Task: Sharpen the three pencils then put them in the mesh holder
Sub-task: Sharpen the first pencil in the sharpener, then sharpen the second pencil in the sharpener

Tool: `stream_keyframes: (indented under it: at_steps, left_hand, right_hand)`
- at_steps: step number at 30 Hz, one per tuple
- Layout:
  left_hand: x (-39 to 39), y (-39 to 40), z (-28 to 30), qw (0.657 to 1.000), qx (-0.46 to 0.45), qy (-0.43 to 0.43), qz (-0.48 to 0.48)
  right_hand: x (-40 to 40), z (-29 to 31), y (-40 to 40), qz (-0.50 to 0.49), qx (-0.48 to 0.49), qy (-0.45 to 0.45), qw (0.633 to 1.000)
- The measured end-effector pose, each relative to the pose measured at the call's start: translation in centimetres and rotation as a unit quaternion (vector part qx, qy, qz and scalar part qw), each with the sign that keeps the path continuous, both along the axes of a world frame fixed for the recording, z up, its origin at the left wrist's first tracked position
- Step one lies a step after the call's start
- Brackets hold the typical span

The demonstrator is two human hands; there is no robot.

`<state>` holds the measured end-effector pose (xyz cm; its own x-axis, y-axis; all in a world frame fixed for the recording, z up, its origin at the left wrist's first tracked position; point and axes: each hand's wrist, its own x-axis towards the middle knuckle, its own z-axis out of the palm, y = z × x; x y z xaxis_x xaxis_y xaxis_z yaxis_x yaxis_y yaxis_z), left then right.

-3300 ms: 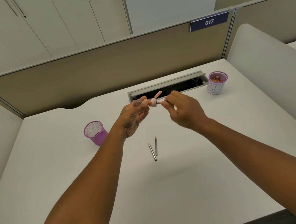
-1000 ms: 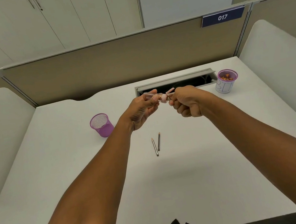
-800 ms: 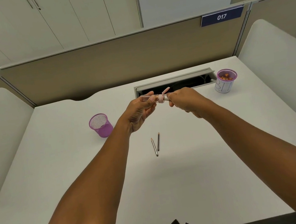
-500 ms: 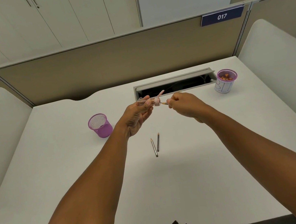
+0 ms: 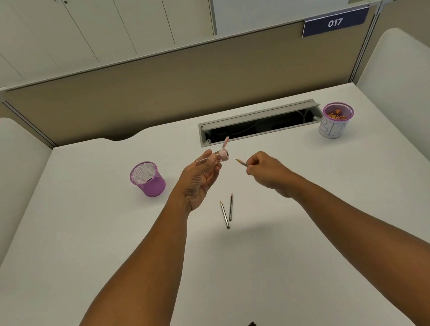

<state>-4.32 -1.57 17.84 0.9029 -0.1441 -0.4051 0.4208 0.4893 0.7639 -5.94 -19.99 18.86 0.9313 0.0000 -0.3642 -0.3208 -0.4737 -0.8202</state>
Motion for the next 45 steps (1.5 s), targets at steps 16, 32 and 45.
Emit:
stream_keyframes:
  at_steps: [16, 32, 45]
  left_hand:
    - [-0.2, 0.5, -3.6, 0.999, 0.005, 0.03, 0.016]
    - [0.8, 0.9, -8.5, 0.997, -0.008, 0.071, -0.021]
    - [1.4, 1.0, -9.6, 0.996, -0.015, 0.081, -0.038]
  right_hand:
    - [0.7, -10.8, 1.8, -0.094, -0.13, 0.072, 0.984]
    - [1.4, -17.0, 4.1, -0.111, -0.163, -0.003, 0.98]
    - [0.8, -18.3, 4.9, -0.096, -0.228, -0.055, 0.967]
